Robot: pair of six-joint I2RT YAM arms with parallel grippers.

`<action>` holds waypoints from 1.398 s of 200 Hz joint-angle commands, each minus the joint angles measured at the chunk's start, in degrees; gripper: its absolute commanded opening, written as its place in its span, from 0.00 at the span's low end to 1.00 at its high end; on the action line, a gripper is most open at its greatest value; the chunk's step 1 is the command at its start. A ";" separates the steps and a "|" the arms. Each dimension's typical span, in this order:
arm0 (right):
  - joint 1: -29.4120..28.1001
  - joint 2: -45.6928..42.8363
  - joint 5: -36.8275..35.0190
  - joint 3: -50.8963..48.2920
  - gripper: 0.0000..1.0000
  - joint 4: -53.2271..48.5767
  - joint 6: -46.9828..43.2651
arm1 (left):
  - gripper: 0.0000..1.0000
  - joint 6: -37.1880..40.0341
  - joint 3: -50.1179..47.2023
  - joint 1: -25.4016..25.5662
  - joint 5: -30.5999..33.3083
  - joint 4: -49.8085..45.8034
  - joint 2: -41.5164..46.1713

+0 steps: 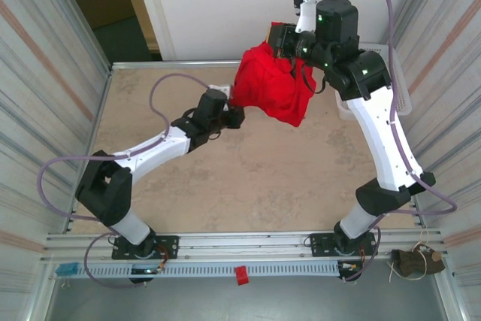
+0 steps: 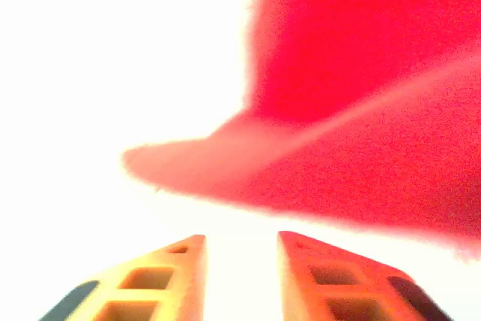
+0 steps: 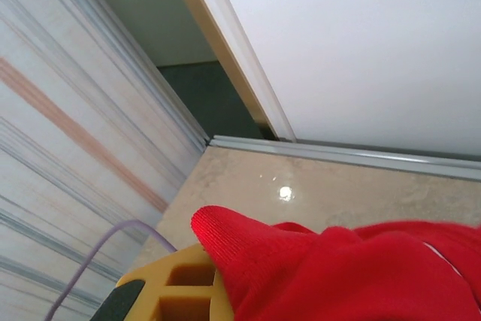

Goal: Fold the inside-out t-shirt

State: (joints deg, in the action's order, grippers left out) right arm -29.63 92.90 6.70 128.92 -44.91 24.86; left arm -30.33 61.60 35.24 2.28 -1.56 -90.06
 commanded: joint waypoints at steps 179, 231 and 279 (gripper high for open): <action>-0.22 -5.52 -6.69 -5.17 0.00 7.31 3.25 | 0.04 3.77 6.96 13.30 22.56 2.83 -0.46; 5.21 -11.12 -8.07 -13.33 0.00 10.52 4.73 | 0.00 5.45 -4.09 1.67 19.93 -0.53 16.07; 5.64 -12.15 -2.85 -18.40 0.00 11.78 6.82 | 0.34 8.73 -2.73 -14.89 4.18 -7.57 21.27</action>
State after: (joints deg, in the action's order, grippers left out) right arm -24.34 81.67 1.54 111.66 -37.15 29.91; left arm -24.82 58.33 25.17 15.49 -2.81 -69.65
